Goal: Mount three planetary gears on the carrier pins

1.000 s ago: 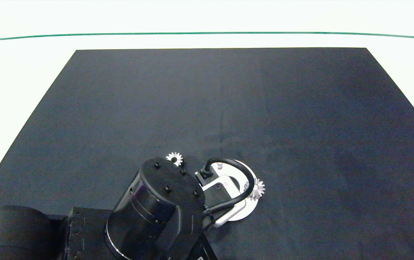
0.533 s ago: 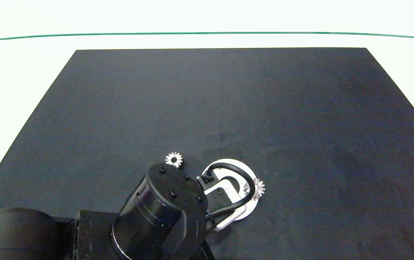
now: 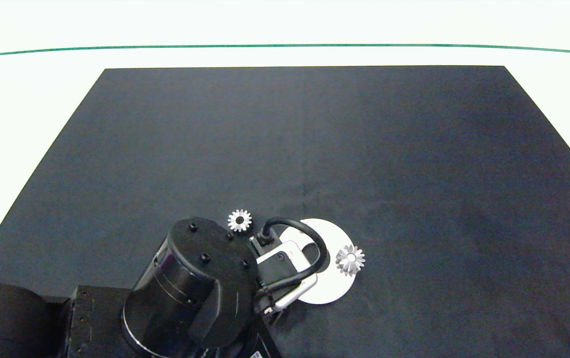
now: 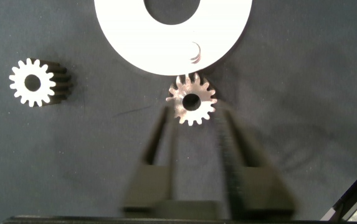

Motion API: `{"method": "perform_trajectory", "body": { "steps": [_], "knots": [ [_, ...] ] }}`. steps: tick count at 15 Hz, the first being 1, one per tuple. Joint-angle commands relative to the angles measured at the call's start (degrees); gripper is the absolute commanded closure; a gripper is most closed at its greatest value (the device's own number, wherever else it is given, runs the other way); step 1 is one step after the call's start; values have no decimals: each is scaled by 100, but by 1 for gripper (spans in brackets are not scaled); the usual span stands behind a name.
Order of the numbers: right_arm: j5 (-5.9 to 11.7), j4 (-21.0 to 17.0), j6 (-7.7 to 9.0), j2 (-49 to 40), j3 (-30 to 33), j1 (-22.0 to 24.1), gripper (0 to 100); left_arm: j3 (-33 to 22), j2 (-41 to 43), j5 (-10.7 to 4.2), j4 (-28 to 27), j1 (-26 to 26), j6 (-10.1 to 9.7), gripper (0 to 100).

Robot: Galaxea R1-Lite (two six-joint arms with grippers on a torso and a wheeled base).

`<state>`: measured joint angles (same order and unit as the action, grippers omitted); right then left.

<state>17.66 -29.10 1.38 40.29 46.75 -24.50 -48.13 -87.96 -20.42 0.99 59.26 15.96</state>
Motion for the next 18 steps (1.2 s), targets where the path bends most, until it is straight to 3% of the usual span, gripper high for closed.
{"method": "perform_trajectory", "body": {
  "steps": [1, 4, 11, 15, 18],
  "knots": [
    [9, -17, 3, 5, 1, -2, 0, 84, 24, -15, 7, 16, 13, 0],
    [9, -17, 3, 5, 1, -2, 0, 190, -81, -24, 33, 7, -137, 0],
    [9, -17, 3, -4, 1, -2, 0, 207, -503, -138, 112, -99, -269, 0],
    [9, -17, 3, 5, 1, -2, 0, 489, -521, -111, 921, -99, -286, 0],
    [9, -17, 3, 5, 1, -2, 0, 867, -477, -111, 1079, -99, -304, 0]
  ]
}}
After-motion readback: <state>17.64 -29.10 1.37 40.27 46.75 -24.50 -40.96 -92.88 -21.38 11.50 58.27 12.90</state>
